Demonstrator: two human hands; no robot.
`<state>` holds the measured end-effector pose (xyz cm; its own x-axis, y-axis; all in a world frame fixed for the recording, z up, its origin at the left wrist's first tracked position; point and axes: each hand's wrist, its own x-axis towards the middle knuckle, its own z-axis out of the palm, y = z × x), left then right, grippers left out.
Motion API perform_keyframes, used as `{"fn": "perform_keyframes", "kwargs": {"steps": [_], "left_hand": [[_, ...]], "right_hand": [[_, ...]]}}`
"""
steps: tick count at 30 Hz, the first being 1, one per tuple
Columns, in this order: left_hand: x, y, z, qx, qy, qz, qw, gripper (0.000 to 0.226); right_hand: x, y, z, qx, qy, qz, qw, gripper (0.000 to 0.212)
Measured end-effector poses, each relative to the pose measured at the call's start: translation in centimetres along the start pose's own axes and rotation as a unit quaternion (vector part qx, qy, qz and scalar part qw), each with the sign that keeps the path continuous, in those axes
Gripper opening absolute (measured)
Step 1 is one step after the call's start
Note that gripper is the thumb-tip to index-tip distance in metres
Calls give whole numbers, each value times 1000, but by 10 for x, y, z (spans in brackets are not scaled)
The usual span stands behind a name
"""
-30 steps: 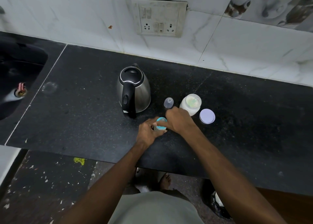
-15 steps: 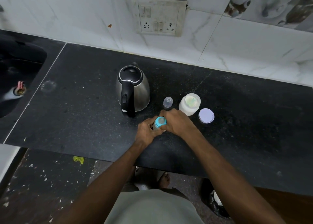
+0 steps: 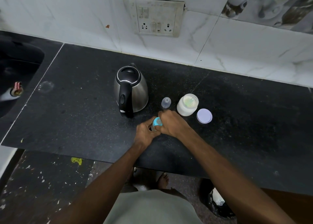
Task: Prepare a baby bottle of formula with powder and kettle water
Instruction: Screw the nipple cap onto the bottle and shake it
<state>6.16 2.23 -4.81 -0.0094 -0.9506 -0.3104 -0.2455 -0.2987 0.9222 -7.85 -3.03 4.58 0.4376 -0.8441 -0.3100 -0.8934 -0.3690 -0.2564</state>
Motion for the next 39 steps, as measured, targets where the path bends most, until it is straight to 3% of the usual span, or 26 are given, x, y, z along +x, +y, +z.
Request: {"fn": "perform_keyframes", "kwargs": {"steps": [4,18,21,24,29,32,36,39], "left_hand": [[-1,2,0,9,5,16,1000,58],[-1,20,-6,-11,-47,45,998,57],[2,25,-8,-33,-51,24,998,52],[1,29,-12,-62,-55,8,997,47],[-2,38,-7,-60,-63,-28,996,40],[-3,38,-7,-62,-44,-30,997,34],[-5,46,-6,-70,-3,-24,997,29],[-3,52,-3,-57,35,-17,998,33]], "right_hand": [[-2,4,4,5,14,-10,1000,46],[-2,34,-16,-58,64,-219,972,47],[-1,31,-22,-109,77,-280,951,43],[0,28,-28,-202,122,-349,907,33],[3,21,-31,-269,198,-365,869,28],[2,14,-29,-268,204,-315,887,20],[4,-6,-21,-229,224,-156,934,28],[8,-20,-14,-200,240,-39,949,32]]}}
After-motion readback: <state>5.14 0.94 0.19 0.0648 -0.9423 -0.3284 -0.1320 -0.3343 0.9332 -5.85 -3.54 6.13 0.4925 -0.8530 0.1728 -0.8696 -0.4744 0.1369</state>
